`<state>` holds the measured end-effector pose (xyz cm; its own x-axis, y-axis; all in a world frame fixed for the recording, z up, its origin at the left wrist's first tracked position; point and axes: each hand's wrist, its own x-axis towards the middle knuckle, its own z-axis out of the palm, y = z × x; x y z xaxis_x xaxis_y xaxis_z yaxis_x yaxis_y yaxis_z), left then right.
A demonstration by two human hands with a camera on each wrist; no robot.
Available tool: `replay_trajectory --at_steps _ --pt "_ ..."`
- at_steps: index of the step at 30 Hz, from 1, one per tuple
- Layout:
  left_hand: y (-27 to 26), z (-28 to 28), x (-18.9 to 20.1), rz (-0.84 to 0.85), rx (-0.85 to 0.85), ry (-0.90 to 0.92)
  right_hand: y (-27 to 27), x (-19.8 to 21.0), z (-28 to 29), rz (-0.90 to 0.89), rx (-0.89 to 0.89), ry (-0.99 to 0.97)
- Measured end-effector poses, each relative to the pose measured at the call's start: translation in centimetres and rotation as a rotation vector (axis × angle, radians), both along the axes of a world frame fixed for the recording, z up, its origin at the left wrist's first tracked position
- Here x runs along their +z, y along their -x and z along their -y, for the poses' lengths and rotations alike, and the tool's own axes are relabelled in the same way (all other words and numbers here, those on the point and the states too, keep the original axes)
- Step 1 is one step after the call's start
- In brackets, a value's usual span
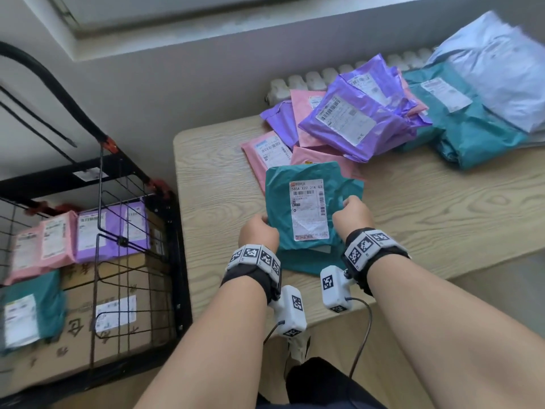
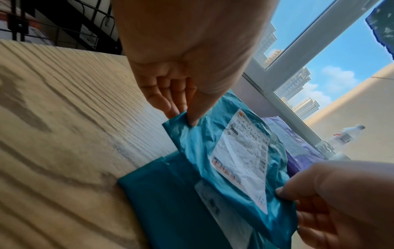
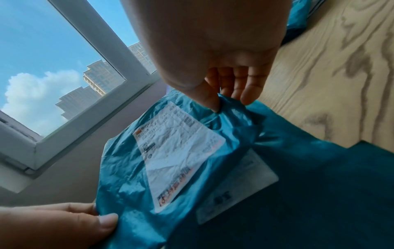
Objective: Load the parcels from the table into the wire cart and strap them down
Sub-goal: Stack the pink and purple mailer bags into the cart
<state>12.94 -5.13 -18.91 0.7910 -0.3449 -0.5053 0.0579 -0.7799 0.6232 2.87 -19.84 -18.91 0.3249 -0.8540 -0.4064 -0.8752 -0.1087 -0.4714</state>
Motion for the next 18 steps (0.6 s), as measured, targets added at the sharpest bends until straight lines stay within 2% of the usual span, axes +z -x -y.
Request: replay_trajectory --at_steps 8,12,18 --pt "-2.9 -8.9 1.4 0.098 0.074 0.054 -4.1 2.6 -7.4 0.078 0.095 0.031" --pt "-5.0 -16.5 1.4 0.137 0.181 0.033 -6.9 3.0 -14.5 0.100 0.143 0.027" --pt "-8.3 -28.8 0.5 0.050 0.393 0.075 -10.9 2.1 -26.7 0.151 0.187 -0.035"
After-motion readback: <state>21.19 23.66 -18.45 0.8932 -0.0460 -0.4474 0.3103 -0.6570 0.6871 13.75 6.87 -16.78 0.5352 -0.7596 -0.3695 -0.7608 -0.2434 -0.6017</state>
